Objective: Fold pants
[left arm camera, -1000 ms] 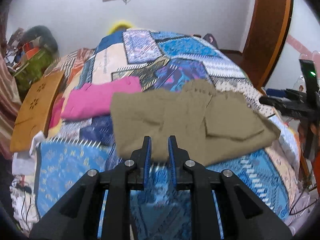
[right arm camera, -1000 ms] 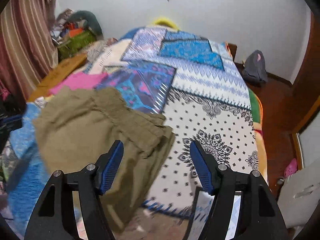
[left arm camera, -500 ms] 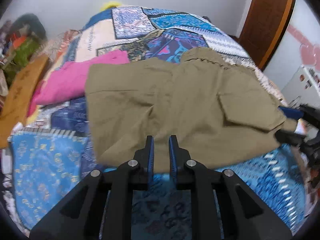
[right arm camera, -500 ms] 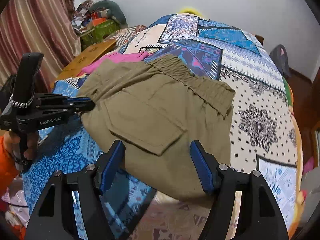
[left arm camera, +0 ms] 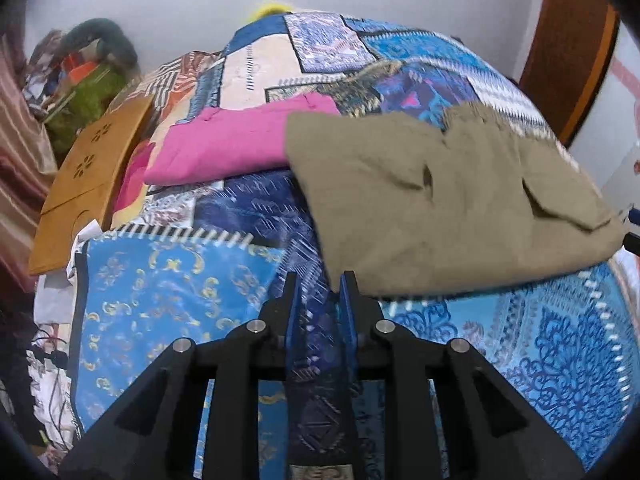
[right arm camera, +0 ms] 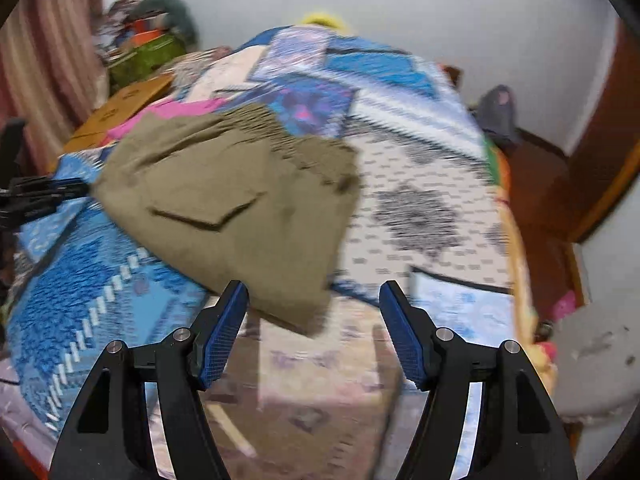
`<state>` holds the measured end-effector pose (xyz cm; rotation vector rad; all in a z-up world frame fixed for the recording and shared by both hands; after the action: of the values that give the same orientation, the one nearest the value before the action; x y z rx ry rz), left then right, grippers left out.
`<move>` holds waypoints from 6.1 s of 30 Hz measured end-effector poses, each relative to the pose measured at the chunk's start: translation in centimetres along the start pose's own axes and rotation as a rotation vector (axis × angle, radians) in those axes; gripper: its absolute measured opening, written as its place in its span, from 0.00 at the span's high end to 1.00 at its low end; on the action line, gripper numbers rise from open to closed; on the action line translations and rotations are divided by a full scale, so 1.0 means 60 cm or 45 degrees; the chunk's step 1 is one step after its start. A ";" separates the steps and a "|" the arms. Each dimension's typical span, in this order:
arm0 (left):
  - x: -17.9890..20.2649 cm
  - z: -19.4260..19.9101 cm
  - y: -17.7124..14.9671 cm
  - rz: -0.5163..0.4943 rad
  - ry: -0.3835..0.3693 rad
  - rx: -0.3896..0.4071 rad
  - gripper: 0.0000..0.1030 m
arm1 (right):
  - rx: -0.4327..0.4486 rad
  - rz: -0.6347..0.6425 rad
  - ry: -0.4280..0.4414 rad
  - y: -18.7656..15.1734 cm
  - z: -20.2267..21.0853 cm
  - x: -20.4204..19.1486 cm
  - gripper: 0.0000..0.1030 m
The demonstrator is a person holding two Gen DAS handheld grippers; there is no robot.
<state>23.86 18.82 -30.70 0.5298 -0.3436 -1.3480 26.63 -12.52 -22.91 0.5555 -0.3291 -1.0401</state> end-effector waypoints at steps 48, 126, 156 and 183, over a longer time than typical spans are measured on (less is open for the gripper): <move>0.039 -0.152 0.098 0.149 -0.284 -0.118 0.27 | -0.157 -0.269 0.294 0.072 -0.183 0.027 0.31; -0.288 -0.147 0.290 0.184 -0.045 0.152 0.98 | 0.209 0.166 0.367 0.451 -0.276 -0.284 0.85; -0.297 0.020 0.240 0.272 -0.004 0.204 0.62 | 0.310 0.155 0.222 0.426 -0.082 -0.253 0.57; -0.038 0.610 0.074 0.134 0.026 0.984 0.06 | 0.954 0.141 0.318 0.266 0.416 -0.355 0.21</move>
<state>7.82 15.65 2.45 1.1443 -0.8749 -1.0758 15.27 5.51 6.72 1.3120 -0.5226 -0.7062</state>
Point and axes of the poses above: each gripper's, at about its wrist camera, not at the fingertips, and z roughly against the way its jaws point, x to its right, y to its top, the point moved 9 cm from there along -z, roughly the way its jaws point, and after that the axes turned 2 degrees about y, right-handed, at the moved point
